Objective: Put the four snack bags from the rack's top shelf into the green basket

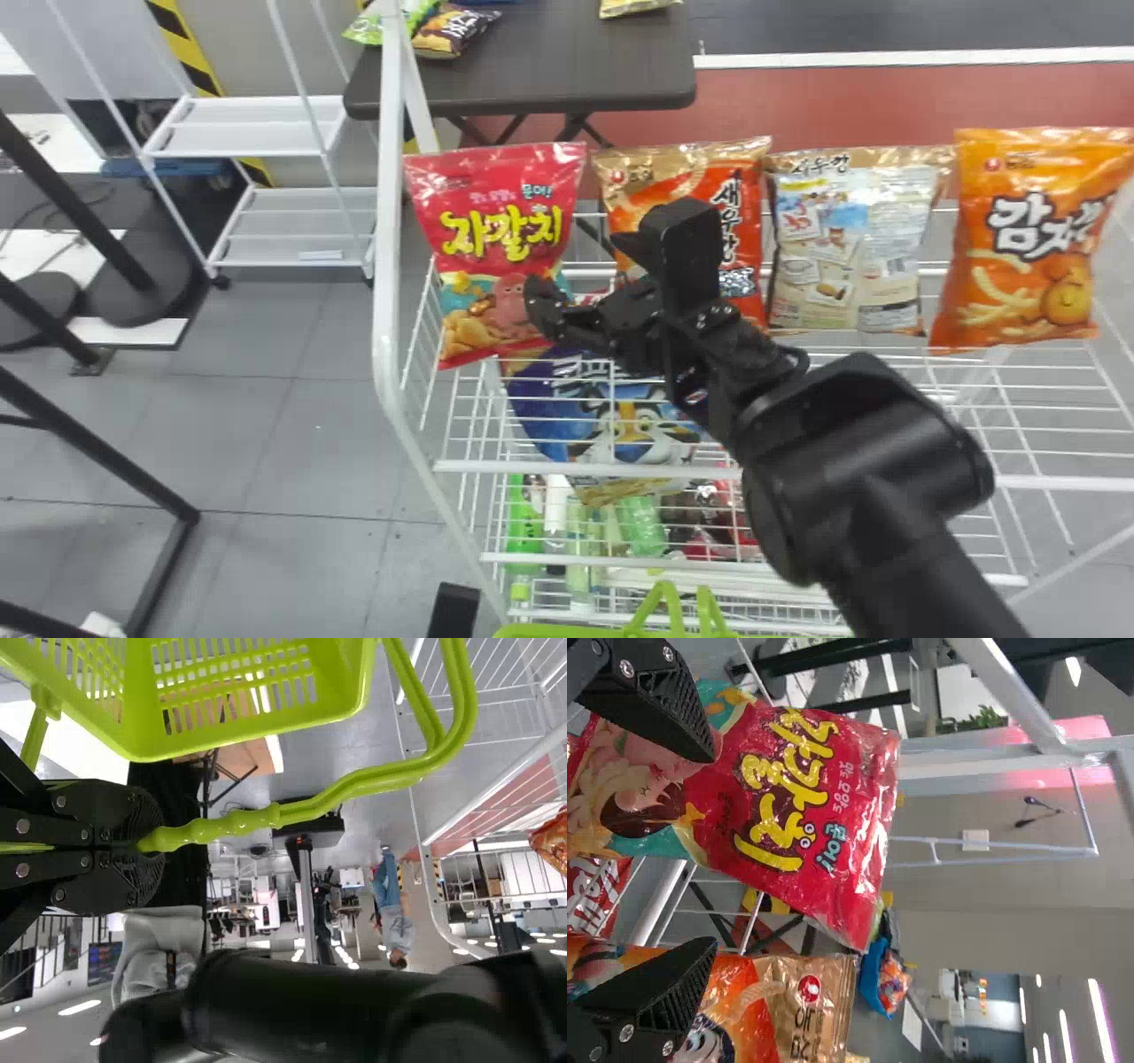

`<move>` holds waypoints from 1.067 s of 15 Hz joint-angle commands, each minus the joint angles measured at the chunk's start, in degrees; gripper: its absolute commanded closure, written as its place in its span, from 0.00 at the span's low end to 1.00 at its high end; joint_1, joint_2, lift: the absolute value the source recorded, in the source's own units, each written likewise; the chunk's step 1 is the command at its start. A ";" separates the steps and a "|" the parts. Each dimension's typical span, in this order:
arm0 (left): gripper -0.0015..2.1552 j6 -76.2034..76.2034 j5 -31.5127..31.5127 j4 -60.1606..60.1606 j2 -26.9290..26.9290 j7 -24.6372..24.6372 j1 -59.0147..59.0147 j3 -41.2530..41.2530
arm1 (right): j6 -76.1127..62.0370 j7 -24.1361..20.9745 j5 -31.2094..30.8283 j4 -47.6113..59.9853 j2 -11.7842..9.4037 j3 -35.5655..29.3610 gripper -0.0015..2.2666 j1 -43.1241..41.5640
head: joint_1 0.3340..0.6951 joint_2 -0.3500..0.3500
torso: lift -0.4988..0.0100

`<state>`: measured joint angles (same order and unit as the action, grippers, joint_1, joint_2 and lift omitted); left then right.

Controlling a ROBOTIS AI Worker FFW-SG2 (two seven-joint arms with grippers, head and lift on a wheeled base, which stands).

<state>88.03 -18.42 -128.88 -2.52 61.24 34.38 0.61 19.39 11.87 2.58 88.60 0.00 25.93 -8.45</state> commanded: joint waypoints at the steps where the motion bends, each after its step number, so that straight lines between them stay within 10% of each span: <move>1: 1.00 0.00 -0.48 1.09 -0.12 0.19 -0.81 0.53 | 0.09 1.84 0.50 -4.84 0.05 0.18 0.05 -3.42 | 1.00 0.67 | 0.98; 6: 1.00 0.00 -1.09 2.32 -0.12 0.54 -2.21 0.97 | 0.09 6.67 1.55 -9.67 0.05 2.11 0.29 -7.64 | 1.00 0.70 | 0.98; 8: 1.00 0.00 -1.18 2.85 -0.12 0.54 -2.65 0.97 | 2.37 7.20 1.64 -9.59 0.05 2.81 0.83 -8.17 | 1.00 0.73 | 0.98; 9: 1.00 0.00 -1.18 2.93 -0.12 0.54 -2.83 0.97 | 4.30 7.38 1.55 -9.06 0.05 2.73 0.93 -8.17 | 1.00 0.73 | 0.98; 16: 1.00 0.00 -1.18 2.32 -0.03 0.54 -2.65 1.41 | 6.76 10.36 0.85 -0.45 0.05 0.88 0.98 -0.87 | 1.00 0.75 | 0.98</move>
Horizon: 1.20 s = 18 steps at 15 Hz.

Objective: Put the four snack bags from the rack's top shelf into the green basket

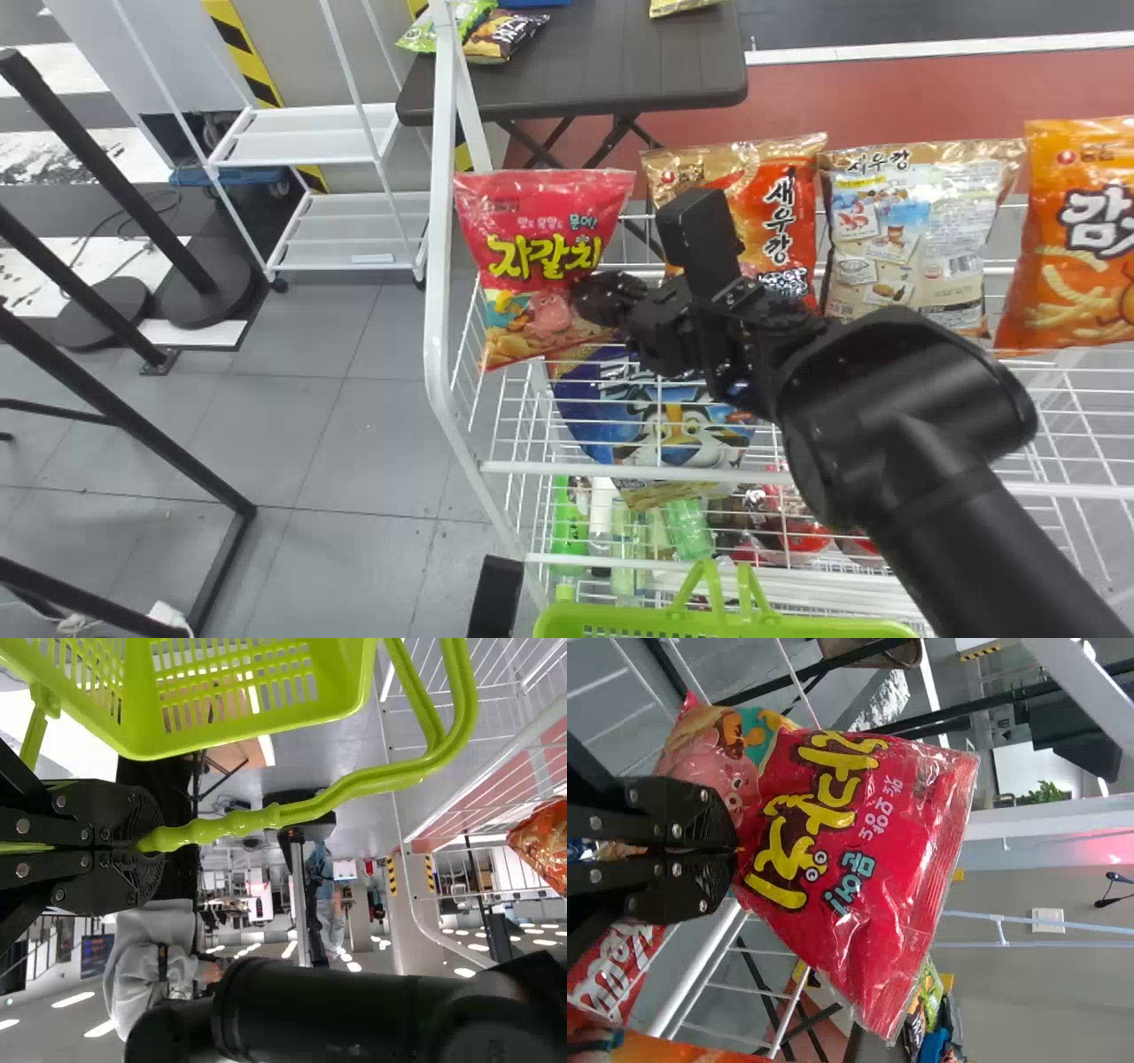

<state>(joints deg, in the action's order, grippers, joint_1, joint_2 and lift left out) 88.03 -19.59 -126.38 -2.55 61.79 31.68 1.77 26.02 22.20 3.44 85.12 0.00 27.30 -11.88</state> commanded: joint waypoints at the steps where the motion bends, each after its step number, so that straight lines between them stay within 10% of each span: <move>1: 1.00 0.18 -0.01 -0.44 0.01 0.00 0.14 0.69 | 1.19 0.03 -0.10 6.37 0.05 -1.19 0.98 4.85 | 1.00 0.75 | 0.98; 8: 1.00 0.00 -0.09 -1.50 0.36 -1.23 0.23 0.87 | 14.02 -0.23 1.31 34.76 0.05 -8.49 0.98 21.38 | 1.00 0.75 | 0.98; 14: 1.00 -0.70 -0.01 -1.94 0.62 -2.28 -0.04 1.22 | 19.47 0.39 4.03 57.96 -7.12 -22.55 0.98 42.29 | 1.00 0.49 | 0.98; 18: 1.00 -1.58 -0.01 -1.94 0.71 -2.90 -0.21 1.66 | 20.88 6.45 8.25 65.44 -4.92 -36.44 0.98 56.97 | 1.00 0.19 | 0.98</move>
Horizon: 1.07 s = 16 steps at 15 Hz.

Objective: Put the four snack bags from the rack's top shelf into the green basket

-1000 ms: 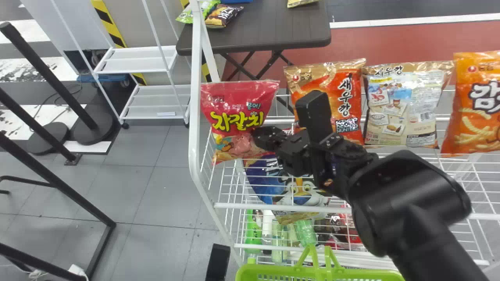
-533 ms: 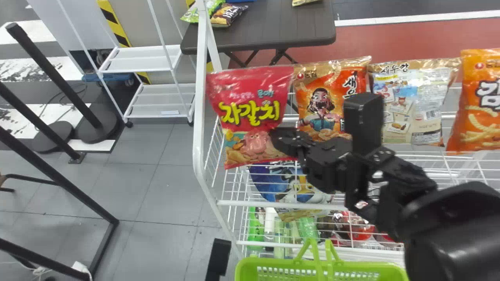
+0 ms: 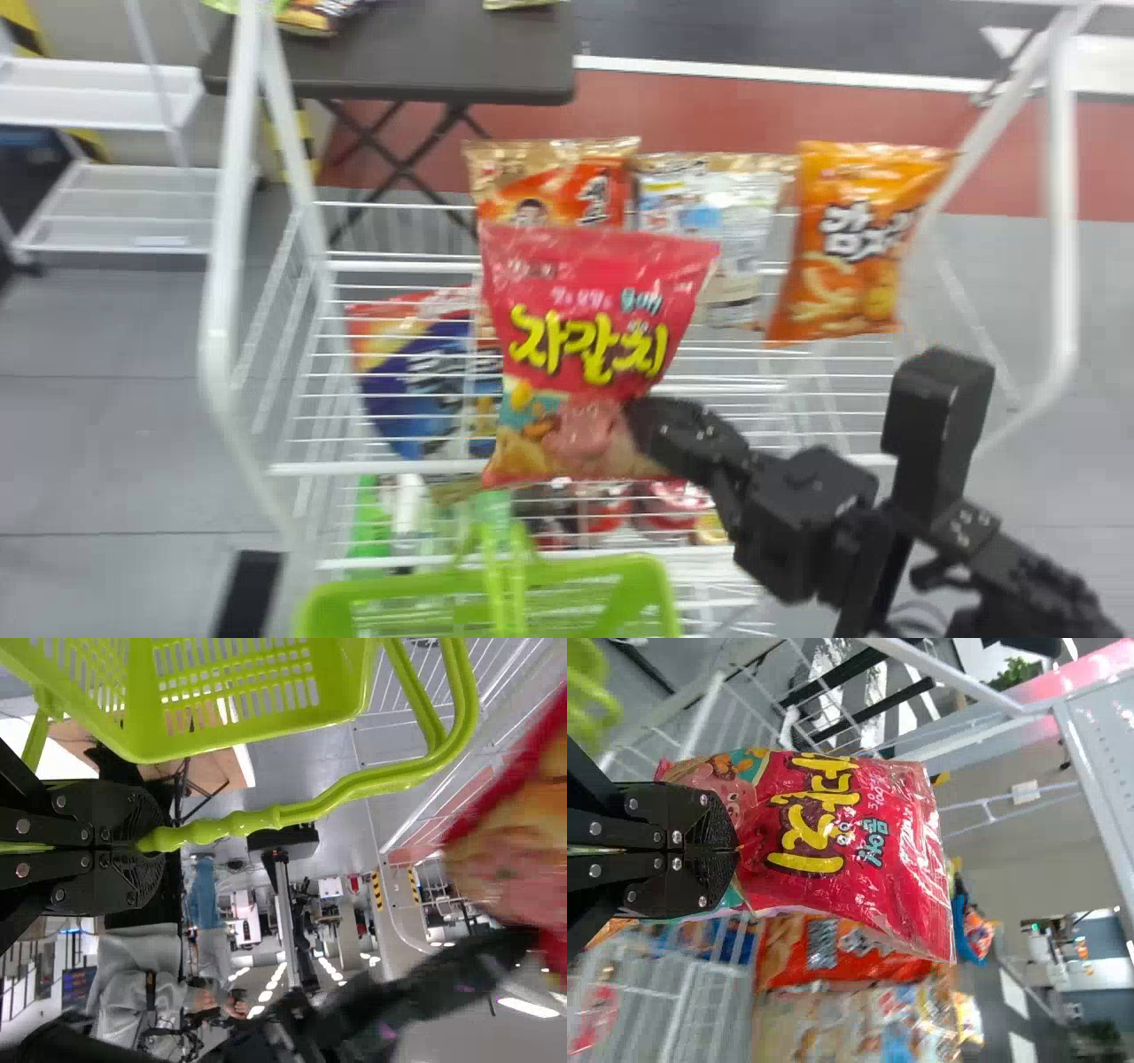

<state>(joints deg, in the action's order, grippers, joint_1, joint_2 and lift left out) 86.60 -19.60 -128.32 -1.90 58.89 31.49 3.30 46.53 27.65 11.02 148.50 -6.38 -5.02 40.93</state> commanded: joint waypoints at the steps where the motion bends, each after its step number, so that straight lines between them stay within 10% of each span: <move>1: 1.00 -0.15 0.00 -0.27 0.05 -0.44 -0.02 0.04 | 3.53 2.59 2.87 3.20 1.99 -7.37 0.98 5.83 | 1.00 0.13 | 0.98; 8: 1.00 -1.74 0.00 -2.02 1.02 -0.27 2.53 0.92 | 29.90 8.74 7.09 1.79 1.46 -11.77 0.98 6.71 | 1.00 0.00 | 0.98; 16: 1.00 -1.74 0.08 -2.64 1.11 -0.35 2.70 0.12 | 27.61 8.92 5.24 -12.54 -1.26 -0.08 0.98 3.28 | 1.00 0.00 | 0.98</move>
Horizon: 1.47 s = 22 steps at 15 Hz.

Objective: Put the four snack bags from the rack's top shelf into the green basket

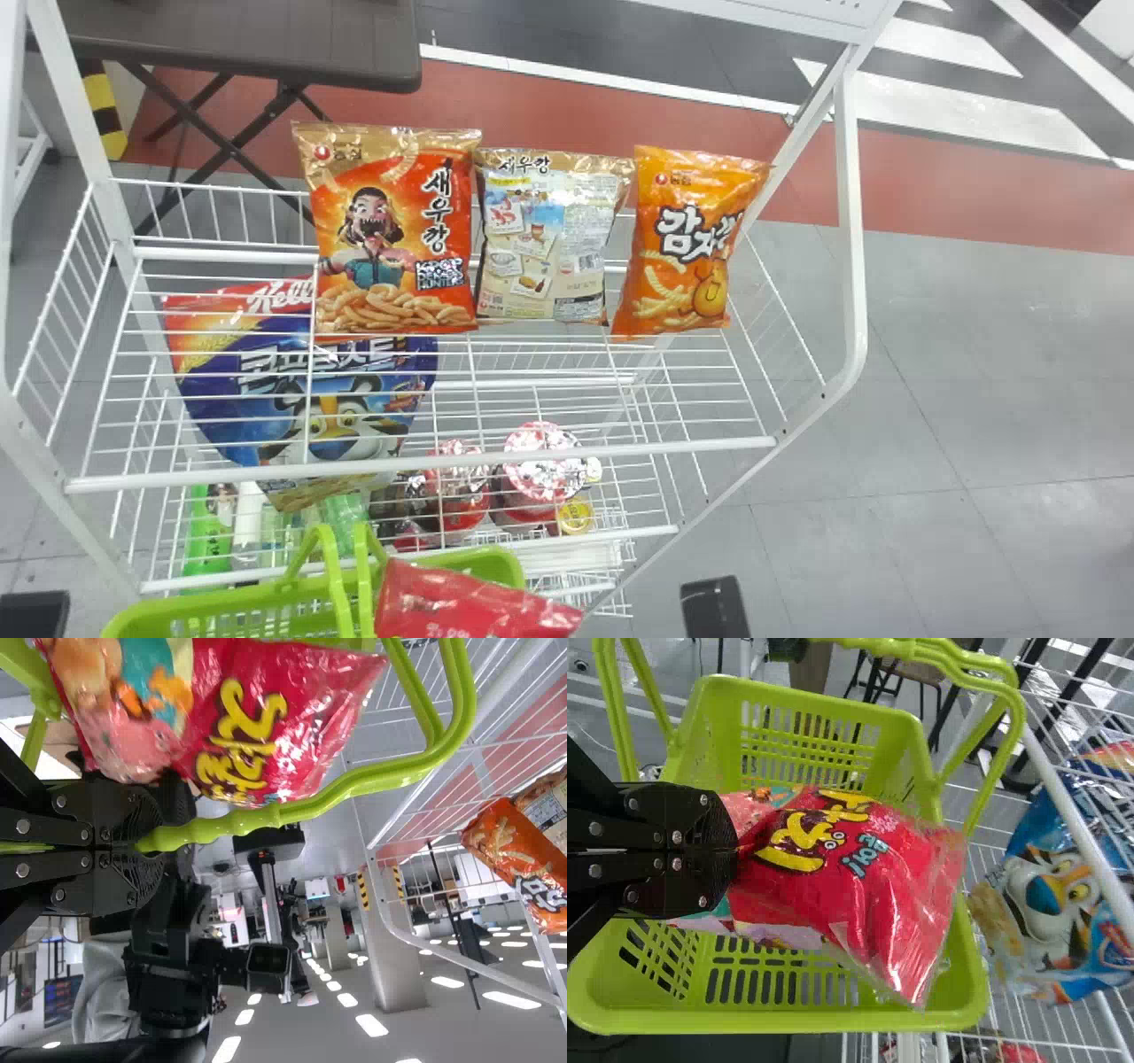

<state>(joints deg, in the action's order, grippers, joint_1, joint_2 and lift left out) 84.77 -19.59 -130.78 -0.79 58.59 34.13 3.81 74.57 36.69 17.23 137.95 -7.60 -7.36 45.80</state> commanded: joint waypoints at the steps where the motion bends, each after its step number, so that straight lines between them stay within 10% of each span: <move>1: 1.00 0.09 0.17 -0.27 0.00 -0.05 0.06 -0.56 | -0.78 -0.39 -2.03 -3.04 -0.04 3.93 0.98 -2.65 | 1.00 0.00 | 0.98; 3: 1.00 0.09 0.34 -0.27 0.00 -0.05 0.32 -0.82 | -2.71 -1.18 -2.47 -6.64 0.04 5.95 0.83 -5.19 | 1.00 0.00 | 0.98; 5: 1.00 0.09 0.34 -0.27 0.00 0.12 0.32 -0.82 | -7.63 -1.00 -3.26 -8.49 -0.04 6.12 0.00 -6.51 | 1.00 0.00 | 0.98; 16: 1.00 0.09 0.78 -0.27 0.00 -0.14 0.32 -1.09 | -7.46 6.73 0.52 2.23 0.04 -5.65 0.02 -1.59 | 1.00 0.00 | 0.98; 22: 1.00 0.09 2.28 -0.35 -0.27 -0.23 0.41 -3.81 | -44.02 0.14 -0.09 -8.58 4.26 -1.43 0.03 -10.29 | 1.00 0.00 | 0.98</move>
<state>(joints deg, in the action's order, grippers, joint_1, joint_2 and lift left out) 84.87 -17.81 -131.05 -0.89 58.41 34.54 0.83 36.93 37.26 17.61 132.63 -4.08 -11.11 38.86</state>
